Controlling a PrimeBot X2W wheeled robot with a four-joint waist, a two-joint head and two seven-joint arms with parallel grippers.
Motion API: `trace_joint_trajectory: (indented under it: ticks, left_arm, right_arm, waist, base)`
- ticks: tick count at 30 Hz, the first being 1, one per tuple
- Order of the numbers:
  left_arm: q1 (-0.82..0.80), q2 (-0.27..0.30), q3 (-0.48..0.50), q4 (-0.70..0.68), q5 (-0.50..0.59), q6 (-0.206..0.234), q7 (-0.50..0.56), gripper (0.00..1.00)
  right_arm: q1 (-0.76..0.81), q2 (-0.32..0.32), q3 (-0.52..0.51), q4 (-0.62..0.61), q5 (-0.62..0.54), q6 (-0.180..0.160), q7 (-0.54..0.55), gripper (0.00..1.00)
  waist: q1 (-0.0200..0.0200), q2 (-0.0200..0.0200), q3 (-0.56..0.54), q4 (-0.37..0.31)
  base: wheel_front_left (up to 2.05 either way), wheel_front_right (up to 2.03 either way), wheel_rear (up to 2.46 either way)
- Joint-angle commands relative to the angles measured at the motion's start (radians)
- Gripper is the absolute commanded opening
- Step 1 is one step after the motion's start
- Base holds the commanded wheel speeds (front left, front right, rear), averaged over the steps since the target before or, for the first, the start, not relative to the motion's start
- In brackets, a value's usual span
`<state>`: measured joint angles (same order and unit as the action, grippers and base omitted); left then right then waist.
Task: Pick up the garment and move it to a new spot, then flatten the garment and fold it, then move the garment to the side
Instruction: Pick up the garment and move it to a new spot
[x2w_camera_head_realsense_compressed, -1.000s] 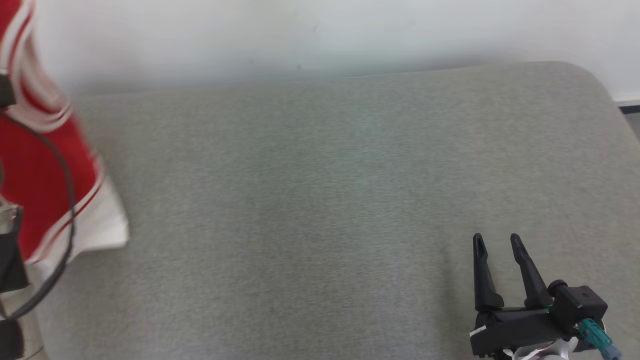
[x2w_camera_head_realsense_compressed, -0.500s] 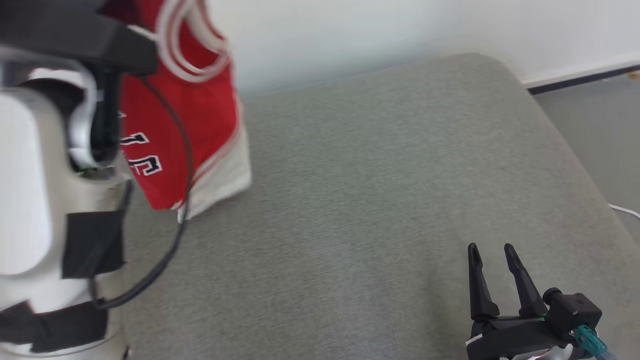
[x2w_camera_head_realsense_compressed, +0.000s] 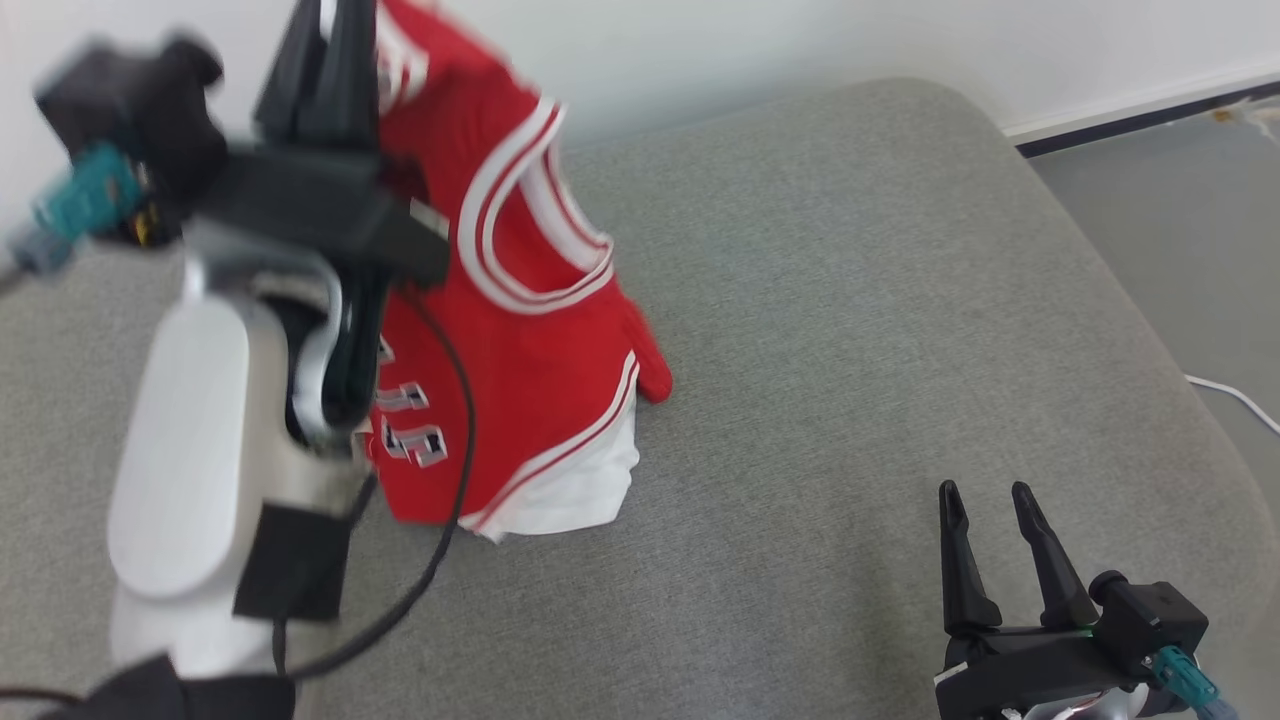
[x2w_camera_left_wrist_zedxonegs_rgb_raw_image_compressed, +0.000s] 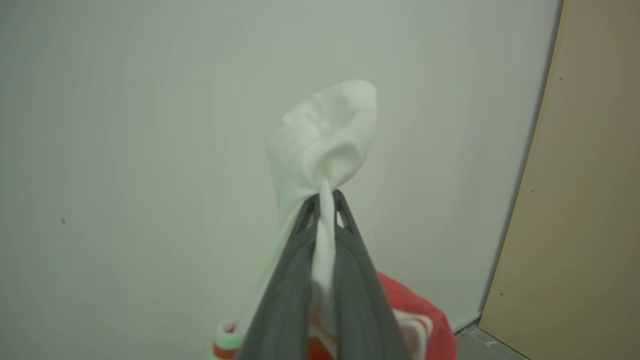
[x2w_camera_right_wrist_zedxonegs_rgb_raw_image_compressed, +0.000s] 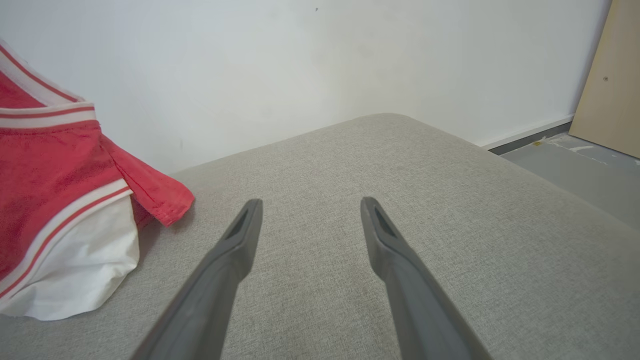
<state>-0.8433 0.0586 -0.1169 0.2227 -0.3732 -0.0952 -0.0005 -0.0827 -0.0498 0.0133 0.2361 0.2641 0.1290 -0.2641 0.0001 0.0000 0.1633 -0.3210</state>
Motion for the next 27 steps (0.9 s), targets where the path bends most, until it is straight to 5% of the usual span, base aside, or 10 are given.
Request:
trace_joint_trajectory:
  ticks: [1, 10, 18, 19, 20, 21, 27]
  left_arm:
    - [0.035, 0.000, 0.008, 0.008, -0.010, 0.005, -0.009, 0.00]
    - [0.282, 0.037, 0.070, 0.174, -0.046, 0.015, -0.103, 0.00]
    - [0.282, 0.038, 0.078, 0.365, -0.061, 0.002, -0.202, 0.00]
    - [0.274, 0.042, 0.071, 0.380, -0.049, 0.000, -0.214, 0.33]
    - [0.267, 0.044, 0.068, 0.393, -0.041, 0.000, -0.224, 0.92]
    - [0.260, 0.044, 0.067, 0.400, -0.035, 0.000, -0.235, 1.00]
    - [0.250, 0.047, 0.055, 0.379, 0.013, 0.001, -0.264, 1.00]
  right_arm:
    - [-0.010, -0.001, -0.002, -0.003, -0.001, 0.003, -0.001, 1.00]
    - [-0.042, -0.001, 0.015, 0.005, -0.012, 0.003, -0.001, 1.00]
    - [-0.054, -0.001, 0.021, 0.014, -0.028, 0.003, -0.001, 1.00]
    - [-0.053, -0.001, 0.021, 0.015, -0.029, 0.003, -0.001, 1.00]
    - [-0.051, -0.001, 0.020, 0.016, -0.030, 0.003, -0.001, 1.00]
    - [-0.048, -0.001, 0.018, 0.016, -0.032, 0.003, -0.001, 1.00]
    - [-0.023, -0.001, 0.011, 0.004, -0.037, 0.003, -0.001, 1.00]
  waist:
    - [-0.0001, 0.0000, 0.011, 0.010]
    - [-0.0001, 0.0000, 0.041, 0.039]
    - [-0.0001, 0.0000, 0.042, 0.063]
    - [-0.0001, 0.0000, 0.040, 0.066]
    - [-0.0001, 0.0000, 0.036, 0.069]
    - [-0.0001, 0.0000, 0.032, 0.073]
    - [-0.0001, 0.0000, 0.010, 0.102]
  base:
    - [0.00, 0.00, 0.00]
    - [0.00, 0.00, 0.00]
    - [0.00, 0.00, 0.00]
    - [0.00, 0.00, 0.00]
    - [0.00, 0.00, 0.00]
    - [0.00, 0.00, 0.00]
    - [0.00, 0.00, 0.00]
